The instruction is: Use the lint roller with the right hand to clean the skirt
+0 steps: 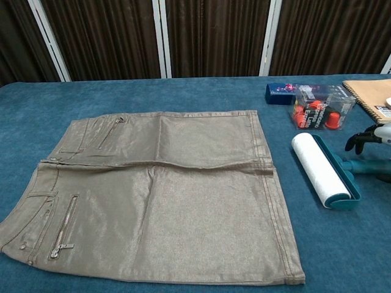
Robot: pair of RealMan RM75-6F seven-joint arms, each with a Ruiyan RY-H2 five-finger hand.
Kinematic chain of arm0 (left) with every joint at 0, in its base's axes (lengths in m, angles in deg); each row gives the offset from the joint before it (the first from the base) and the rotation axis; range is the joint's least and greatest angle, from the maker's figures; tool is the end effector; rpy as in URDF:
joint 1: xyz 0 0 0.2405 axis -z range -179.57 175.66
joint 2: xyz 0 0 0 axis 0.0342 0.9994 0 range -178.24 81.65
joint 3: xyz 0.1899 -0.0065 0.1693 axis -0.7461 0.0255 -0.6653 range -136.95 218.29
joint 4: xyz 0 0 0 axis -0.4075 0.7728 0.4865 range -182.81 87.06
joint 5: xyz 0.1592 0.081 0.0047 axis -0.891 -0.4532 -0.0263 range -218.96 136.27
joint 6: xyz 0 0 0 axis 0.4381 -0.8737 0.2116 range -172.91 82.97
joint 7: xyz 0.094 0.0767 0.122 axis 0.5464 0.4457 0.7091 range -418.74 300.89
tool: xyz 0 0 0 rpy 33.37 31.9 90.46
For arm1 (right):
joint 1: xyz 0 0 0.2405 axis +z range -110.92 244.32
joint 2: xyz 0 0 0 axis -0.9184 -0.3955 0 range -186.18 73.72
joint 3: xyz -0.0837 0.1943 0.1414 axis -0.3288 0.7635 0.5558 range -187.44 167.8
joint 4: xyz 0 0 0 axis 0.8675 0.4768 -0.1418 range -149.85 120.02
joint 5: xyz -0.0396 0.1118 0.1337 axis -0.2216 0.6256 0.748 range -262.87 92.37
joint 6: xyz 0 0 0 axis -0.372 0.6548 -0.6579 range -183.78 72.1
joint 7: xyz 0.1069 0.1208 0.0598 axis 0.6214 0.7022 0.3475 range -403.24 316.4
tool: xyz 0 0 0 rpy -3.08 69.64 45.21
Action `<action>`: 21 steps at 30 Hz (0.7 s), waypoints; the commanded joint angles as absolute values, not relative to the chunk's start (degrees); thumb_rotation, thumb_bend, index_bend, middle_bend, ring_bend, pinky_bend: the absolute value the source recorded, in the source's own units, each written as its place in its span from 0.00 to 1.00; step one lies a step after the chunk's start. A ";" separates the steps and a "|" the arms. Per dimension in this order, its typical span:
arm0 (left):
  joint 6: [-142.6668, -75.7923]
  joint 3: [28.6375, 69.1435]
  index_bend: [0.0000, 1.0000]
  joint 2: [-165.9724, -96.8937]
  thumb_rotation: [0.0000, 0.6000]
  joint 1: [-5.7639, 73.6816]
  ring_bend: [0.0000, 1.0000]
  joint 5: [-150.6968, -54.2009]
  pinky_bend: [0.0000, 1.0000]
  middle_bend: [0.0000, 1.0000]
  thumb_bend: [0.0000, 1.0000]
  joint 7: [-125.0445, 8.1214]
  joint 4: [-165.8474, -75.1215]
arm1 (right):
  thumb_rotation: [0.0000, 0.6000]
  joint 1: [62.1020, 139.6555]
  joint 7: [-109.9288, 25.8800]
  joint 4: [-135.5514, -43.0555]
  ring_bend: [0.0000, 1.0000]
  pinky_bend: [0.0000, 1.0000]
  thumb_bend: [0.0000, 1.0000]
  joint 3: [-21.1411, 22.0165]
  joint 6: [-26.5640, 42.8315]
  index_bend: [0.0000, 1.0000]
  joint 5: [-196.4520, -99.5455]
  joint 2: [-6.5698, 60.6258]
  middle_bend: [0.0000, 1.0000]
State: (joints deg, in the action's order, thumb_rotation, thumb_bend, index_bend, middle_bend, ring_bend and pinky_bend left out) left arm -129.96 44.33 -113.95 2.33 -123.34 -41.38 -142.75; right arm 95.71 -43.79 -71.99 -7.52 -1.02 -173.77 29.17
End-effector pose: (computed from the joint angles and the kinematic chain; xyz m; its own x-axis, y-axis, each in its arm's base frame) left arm -0.2998 0.2048 0.1809 0.5926 0.0180 0.8053 0.8033 0.0605 -0.5925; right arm -0.2994 -0.3372 0.0485 0.6969 -0.2400 0.6758 -0.7120 -0.3444 0.6119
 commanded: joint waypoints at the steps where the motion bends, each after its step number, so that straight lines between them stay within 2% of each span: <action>1: -129.90 44.39 0.00 -113.97 1.00 2.36 0.00 -123.05 0.00 0.00 0.00 -41.05 -142.62 | 1.00 96.05 -44.40 -71.30 0.18 0.27 0.28 -7.73 -1.65 0.24 -173.53 29.81 0.28; 6: -129.86 44.46 0.00 -114.02 1.00 2.40 0.00 -122.60 0.00 0.00 0.00 -40.95 -142.57 | 1.00 96.85 -44.76 -70.21 0.19 0.27 0.30 -8.14 -2.69 0.25 -173.35 30.83 0.30; 9: -129.67 44.51 0.00 -114.06 1.00 2.45 0.00 -122.24 0.00 0.00 0.00 -40.94 -142.47 | 1.00 97.20 -44.65 -69.68 0.22 0.28 0.35 -8.10 -3.01 0.28 -173.10 31.45 0.33; 12: -129.40 44.55 0.00 -114.15 1.00 2.56 0.00 -121.88 0.00 0.00 0.00 -40.86 -142.34 | 1.00 97.60 -44.42 -68.93 0.29 0.38 0.44 -8.15 -3.51 0.36 -172.87 32.13 0.41; 14: -129.30 44.59 0.00 -114.15 1.00 2.63 0.00 -121.73 0.00 0.00 0.00 -40.87 -142.31 | 1.00 97.70 -44.32 -68.38 0.36 0.46 0.53 -8.11 -3.00 0.45 -172.99 32.51 0.48; 17: -129.14 44.67 0.00 -114.17 1.00 2.71 0.00 -121.44 0.00 0.00 0.00 -40.97 -142.21 | 1.00 97.60 -43.37 -67.79 0.41 0.48 0.67 -8.19 -1.40 0.52 -173.59 32.78 0.54; 21: -128.65 44.75 0.00 -114.17 1.00 2.90 0.00 -120.92 0.00 0.00 0.00 -41.09 -142.13 | 1.00 97.46 -41.92 -67.50 0.42 0.49 0.78 -8.63 1.52 0.54 -175.21 32.36 0.56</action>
